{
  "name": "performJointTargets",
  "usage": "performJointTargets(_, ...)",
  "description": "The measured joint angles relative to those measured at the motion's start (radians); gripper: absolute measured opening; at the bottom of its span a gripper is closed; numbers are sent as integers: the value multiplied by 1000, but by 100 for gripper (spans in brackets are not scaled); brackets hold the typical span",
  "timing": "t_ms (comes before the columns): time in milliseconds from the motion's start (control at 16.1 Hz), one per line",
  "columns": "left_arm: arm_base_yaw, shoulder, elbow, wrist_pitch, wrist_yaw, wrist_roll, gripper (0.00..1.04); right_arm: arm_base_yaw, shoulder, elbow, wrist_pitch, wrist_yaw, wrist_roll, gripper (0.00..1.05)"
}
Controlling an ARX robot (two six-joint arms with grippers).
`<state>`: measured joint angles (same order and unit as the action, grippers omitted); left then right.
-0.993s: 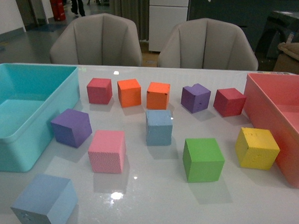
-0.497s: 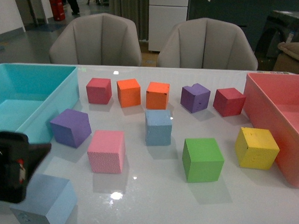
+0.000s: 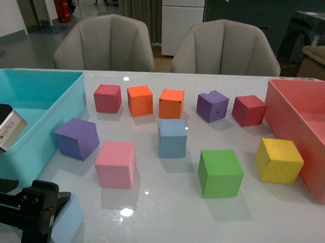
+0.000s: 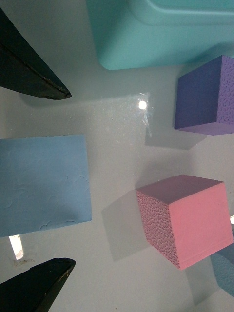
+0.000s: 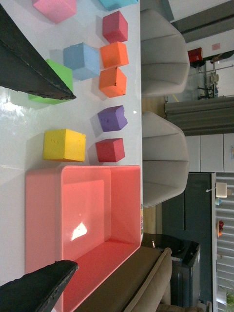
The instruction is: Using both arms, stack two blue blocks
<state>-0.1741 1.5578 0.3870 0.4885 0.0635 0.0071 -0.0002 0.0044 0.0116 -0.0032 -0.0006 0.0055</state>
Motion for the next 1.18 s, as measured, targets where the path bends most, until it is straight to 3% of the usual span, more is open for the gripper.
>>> performJointTargets(993,-3,274,11,145,-4,-37,97,0,0,0,0,0,0,98)
performJointTargets(1179,-31,229,9,119,-42,-37,65,0,0,0,0,0,0,98)
